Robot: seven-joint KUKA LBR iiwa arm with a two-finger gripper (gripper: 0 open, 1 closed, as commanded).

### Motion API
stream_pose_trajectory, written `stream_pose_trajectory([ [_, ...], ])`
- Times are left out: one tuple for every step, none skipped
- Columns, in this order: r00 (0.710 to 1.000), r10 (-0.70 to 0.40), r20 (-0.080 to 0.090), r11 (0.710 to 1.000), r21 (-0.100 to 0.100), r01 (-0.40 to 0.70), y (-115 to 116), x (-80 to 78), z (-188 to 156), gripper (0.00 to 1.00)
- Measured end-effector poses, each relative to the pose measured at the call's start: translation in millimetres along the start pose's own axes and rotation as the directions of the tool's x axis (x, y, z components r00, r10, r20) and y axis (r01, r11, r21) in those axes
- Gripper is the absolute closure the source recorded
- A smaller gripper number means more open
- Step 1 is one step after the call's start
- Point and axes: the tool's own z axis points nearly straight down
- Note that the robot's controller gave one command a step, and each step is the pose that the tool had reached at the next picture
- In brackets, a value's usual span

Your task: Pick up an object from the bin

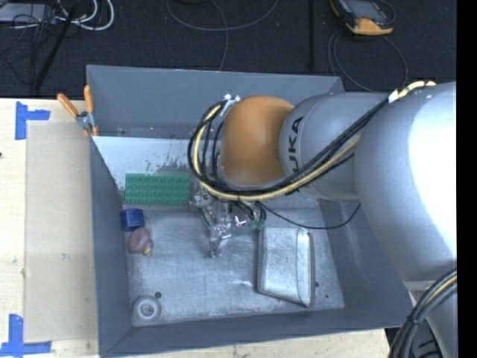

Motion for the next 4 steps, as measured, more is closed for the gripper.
stream_pose_trajectory([
  [0.899, -0.438, 0.01, 0.899, 0.005, 0.438, -42, 35.3, 5, 0.0],
  [0.902, -0.432, 0.002, 0.902, 0.004, 0.432, -61, 24.6, -38, 0.0],
  [0.905, -0.425, 0.01, 0.905, 0.008, 0.425, -49, 10.6, 3, 0.0],
  [0.861, -0.509, 0.013, 0.861, 0.008, 0.509, -56, 8.5, 3, 0.0],
])
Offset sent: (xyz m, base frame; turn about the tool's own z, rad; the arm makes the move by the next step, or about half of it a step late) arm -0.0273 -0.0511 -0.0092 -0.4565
